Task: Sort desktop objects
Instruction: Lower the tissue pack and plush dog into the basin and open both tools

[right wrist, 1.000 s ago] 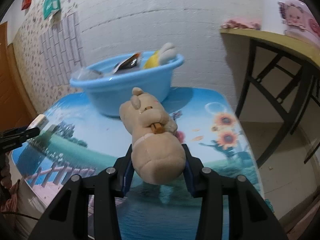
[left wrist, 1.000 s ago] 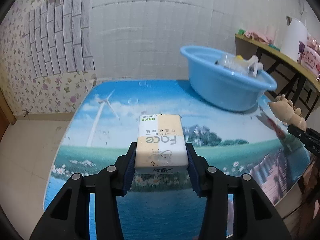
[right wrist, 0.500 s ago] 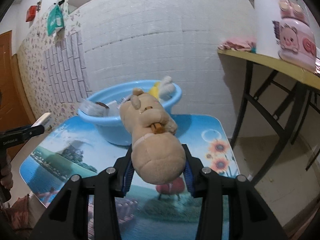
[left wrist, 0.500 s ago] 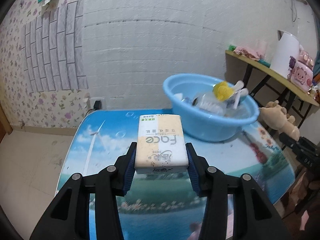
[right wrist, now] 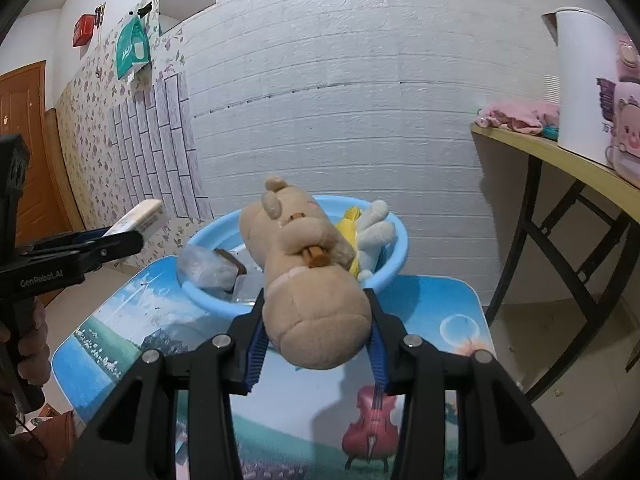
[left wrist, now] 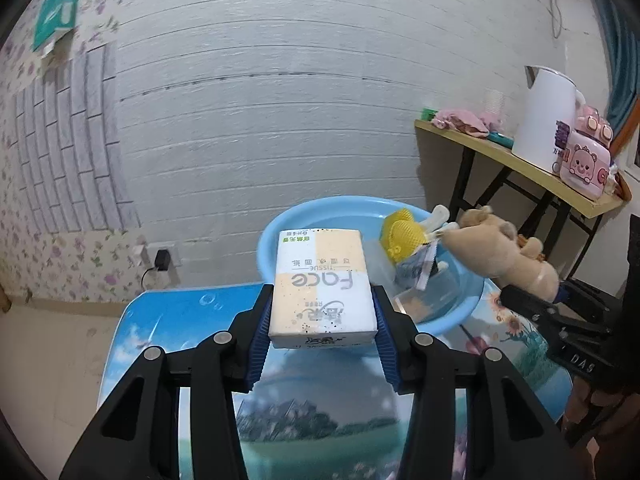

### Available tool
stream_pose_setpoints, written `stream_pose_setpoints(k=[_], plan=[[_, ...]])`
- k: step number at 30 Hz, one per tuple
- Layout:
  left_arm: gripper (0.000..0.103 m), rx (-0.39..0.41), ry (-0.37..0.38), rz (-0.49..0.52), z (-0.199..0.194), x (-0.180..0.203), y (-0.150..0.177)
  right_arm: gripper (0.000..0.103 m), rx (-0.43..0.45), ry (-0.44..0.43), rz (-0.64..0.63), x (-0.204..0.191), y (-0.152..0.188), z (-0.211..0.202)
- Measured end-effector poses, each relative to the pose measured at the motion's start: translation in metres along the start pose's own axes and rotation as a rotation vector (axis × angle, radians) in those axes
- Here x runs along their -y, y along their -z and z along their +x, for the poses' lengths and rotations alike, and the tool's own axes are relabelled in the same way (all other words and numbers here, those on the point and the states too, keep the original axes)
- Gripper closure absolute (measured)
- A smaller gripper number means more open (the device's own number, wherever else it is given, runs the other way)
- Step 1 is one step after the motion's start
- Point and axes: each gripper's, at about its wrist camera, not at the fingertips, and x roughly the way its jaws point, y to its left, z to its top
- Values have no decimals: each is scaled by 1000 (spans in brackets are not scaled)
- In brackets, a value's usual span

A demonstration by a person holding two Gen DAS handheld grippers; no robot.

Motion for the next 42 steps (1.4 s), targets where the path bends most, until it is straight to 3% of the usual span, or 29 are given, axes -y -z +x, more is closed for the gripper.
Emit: stream_pose_setpoints(k=[9,13,18,22,27,35,38,42], plan=[[57,10,3,45,42,16,-26,61,16,-8,6,-1,-19,28],[57,-31,27,64,64,20,-35,61,22,2,-17,-4,-30,43],[40,-42,33,60,72,18,-30,61,7,9,-27,-8,-42,61],[32,-51,43,23,70,10,-24,59,0,-17,-31,-15,-49,71],[14,-69,-9,-30,63,-3,-18,50,-26,-30,-11,-20,-49,75],[10,-189,-18,-110,54,-17,-12,43,-96,17,4,-23,-46,73],[9,-201,-57,-85,49,-14,-10,29,-123,27,32,-22,-47,70],[7,-193,-137,-9,41,-6,-5,28,-164,52,32,-27,-47,67]])
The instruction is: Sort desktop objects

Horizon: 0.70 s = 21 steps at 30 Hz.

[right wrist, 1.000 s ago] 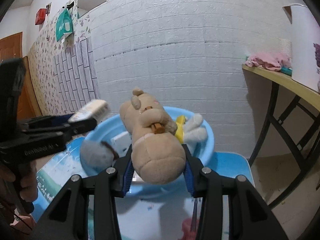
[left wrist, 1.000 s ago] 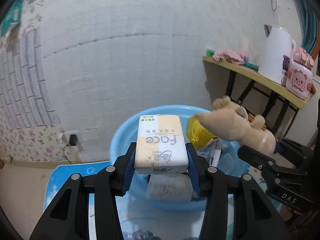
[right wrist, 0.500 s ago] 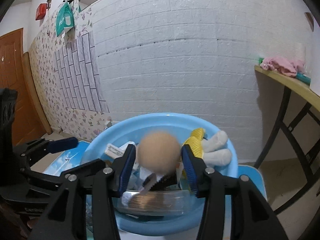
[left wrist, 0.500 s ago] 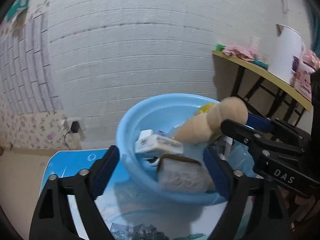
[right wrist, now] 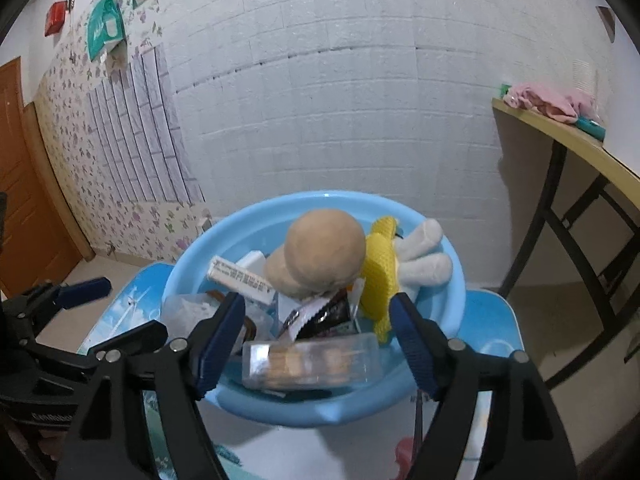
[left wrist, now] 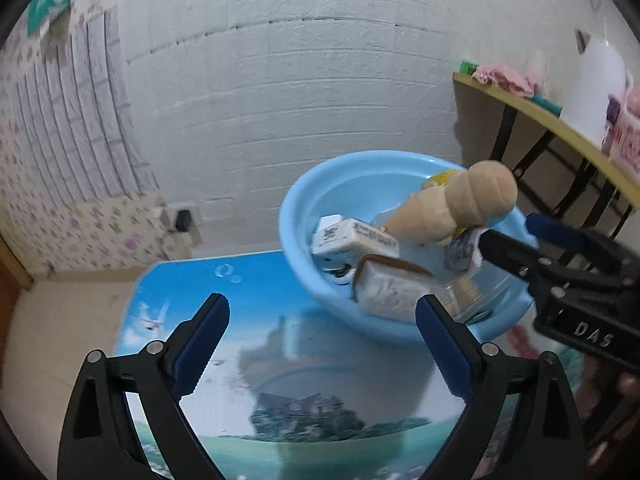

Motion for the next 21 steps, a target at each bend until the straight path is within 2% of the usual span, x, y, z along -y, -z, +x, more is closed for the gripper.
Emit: stream_pose_setpoints(k=[4,8,15,18,21], plan=[[6,14,-30,11,-10,-3,3,16,-11,10,0,-7,3,-8],[5,25,-82,34,-23,-7,5,16,1,20,-13,-13,0,-21],[1,131,-114,11,-55,-22,5,8,41,17,-22,-27,-2,-41],[0,142,-103,-5,-63,-29,5,7,57,16,-32,-33,-2,-48],[0,107,1,-6,-66,-32,6,7,64,19,-44,-37,-2,-52]])
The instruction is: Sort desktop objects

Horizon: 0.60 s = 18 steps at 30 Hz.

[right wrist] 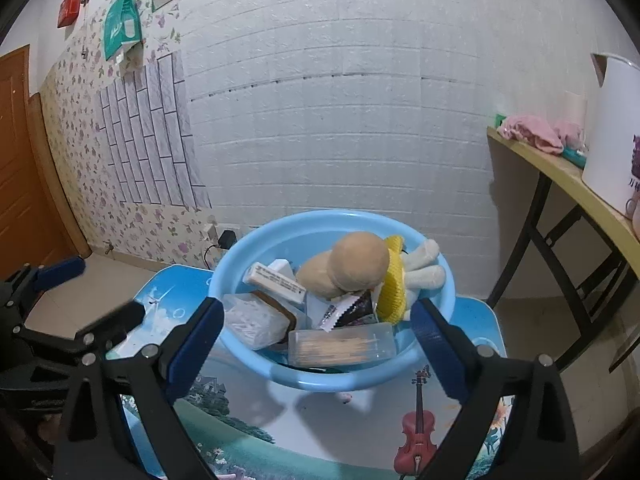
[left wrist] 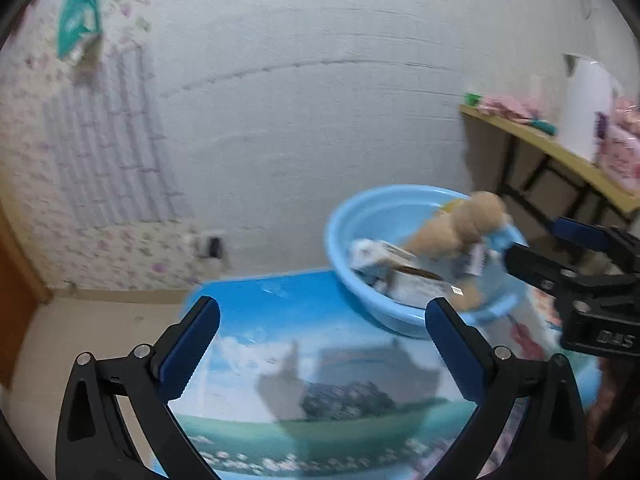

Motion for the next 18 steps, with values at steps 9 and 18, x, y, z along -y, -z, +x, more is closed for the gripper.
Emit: stream_pose_setpoints(k=[9,18], plan=[[0,-74,-2,-75,5,-13,5,2,38,3,-16,-13,0,-14],[0,-56,-45,-82,4,-16,11,0,16,9,-14,-22,5,-14]])
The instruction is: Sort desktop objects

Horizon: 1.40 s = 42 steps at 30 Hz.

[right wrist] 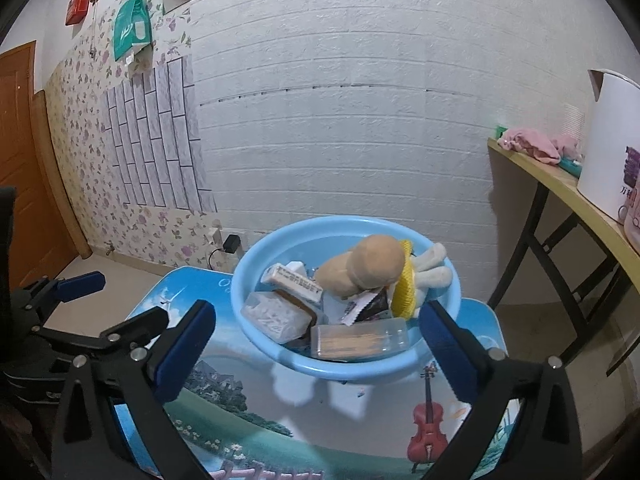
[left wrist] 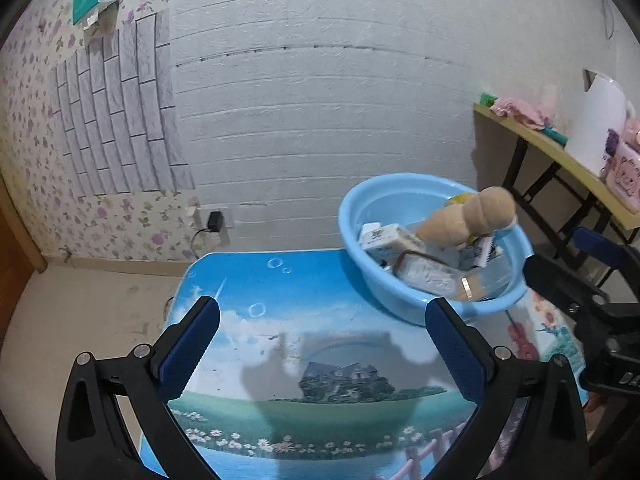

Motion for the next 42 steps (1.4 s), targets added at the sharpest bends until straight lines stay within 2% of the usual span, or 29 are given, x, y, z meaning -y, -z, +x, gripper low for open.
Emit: stream_pose_setpoints(k=[5,10,14,17,24,35,42], plan=[[0,-37,33,-31,10,-6,5,0,-29,11,-1,-2,3,5],[0,-19,38,-15,8,-3,7,0,-50,32,22,3,5,12],[0,-5,50,-10,10,-2,8,0,-62,101,25,4,9,18],[0,-29,48,-14,18,-2,11,0,-87,83,40,5,11,23],[0,-9,50,-2,15,-2,12,0,-93,39,77,8,14,24],[0,-4,44,36,14,3,16,0,-101,36,61,6,15,25],[0,2,37,12,11,-2,15,0,-92,17,49,2,14,21]])
